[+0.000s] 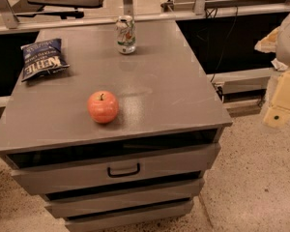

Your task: Move 7up can near apple

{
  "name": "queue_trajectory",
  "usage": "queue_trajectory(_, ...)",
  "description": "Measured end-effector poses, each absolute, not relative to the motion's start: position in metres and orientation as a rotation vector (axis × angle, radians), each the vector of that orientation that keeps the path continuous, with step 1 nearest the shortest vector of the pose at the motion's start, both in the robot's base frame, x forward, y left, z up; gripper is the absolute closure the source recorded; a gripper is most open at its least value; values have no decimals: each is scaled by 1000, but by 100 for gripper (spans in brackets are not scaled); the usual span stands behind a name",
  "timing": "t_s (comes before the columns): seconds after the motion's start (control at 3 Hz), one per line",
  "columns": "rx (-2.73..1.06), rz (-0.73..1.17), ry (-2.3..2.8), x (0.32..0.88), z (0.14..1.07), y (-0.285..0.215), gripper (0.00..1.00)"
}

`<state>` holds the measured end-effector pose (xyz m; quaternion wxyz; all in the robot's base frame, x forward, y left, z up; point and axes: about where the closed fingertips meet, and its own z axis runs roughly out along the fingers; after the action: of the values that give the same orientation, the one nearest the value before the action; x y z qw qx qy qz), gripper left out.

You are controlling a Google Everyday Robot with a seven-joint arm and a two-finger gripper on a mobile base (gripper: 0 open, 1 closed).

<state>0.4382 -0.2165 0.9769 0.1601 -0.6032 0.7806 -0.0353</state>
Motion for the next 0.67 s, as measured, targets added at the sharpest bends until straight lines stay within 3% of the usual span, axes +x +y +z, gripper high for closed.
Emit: queue_trajectory(0.67,-1693,-57,2180,468,965,-199,0)
